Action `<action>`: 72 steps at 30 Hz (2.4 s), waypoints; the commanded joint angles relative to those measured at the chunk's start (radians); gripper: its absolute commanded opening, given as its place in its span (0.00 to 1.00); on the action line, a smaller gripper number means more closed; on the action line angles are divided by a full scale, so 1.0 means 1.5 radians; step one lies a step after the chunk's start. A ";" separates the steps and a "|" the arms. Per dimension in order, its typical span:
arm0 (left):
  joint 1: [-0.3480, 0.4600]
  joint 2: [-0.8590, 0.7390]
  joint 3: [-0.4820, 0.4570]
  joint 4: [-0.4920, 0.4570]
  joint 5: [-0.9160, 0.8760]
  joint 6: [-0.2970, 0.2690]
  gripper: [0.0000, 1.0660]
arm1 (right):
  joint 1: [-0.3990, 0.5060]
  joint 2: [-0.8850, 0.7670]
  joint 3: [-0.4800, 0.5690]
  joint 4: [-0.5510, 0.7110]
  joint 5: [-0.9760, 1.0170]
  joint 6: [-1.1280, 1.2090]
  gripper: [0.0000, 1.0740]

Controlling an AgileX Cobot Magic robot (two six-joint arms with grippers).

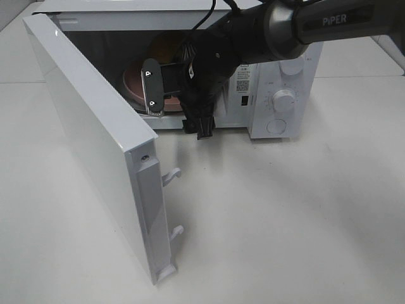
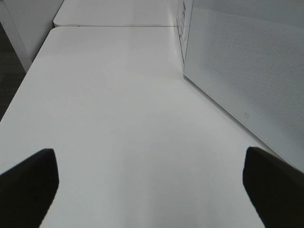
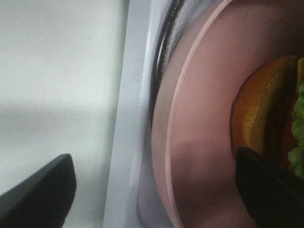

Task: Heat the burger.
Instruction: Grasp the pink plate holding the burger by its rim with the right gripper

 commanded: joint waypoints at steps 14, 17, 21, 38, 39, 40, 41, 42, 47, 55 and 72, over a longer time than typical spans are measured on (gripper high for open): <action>0.001 -0.014 0.001 -0.001 -0.002 0.000 0.92 | -0.017 0.040 -0.023 0.017 -0.024 -0.005 0.79; 0.001 -0.014 0.001 -0.001 -0.002 0.000 0.92 | -0.016 0.040 -0.023 0.017 -0.029 -0.012 0.78; 0.001 -0.014 0.001 -0.001 -0.002 0.000 0.92 | -0.018 0.040 -0.023 0.017 -0.029 -0.021 0.78; 0.001 -0.014 0.001 -0.001 -0.002 0.000 0.92 | -0.026 0.040 -0.023 0.001 -0.024 -0.005 0.76; 0.001 -0.014 0.001 -0.001 -0.002 0.000 0.92 | -0.026 0.040 -0.023 0.001 -0.024 -0.005 0.76; 0.001 -0.014 0.001 -0.001 -0.002 0.000 0.92 | -0.027 0.040 -0.023 0.000 -0.024 -0.005 0.76; 0.001 -0.014 0.001 -0.001 -0.002 0.000 0.92 | -0.030 0.040 -0.023 -0.002 -0.024 -0.005 0.76; 0.001 -0.014 0.001 -0.001 -0.002 0.000 0.92 | -0.030 0.040 -0.023 -0.002 -0.024 -0.005 0.76; 0.001 -0.014 0.001 -0.001 -0.002 0.000 0.92 | -0.032 0.040 -0.023 -0.003 -0.015 -0.005 0.70; 0.001 -0.014 0.001 -0.001 -0.002 0.000 0.92 | -0.032 0.040 -0.023 -0.003 -0.007 -0.005 0.35; 0.001 -0.014 0.001 -0.001 -0.002 0.000 0.92 | -0.005 0.013 -0.023 0.017 0.047 -0.013 0.00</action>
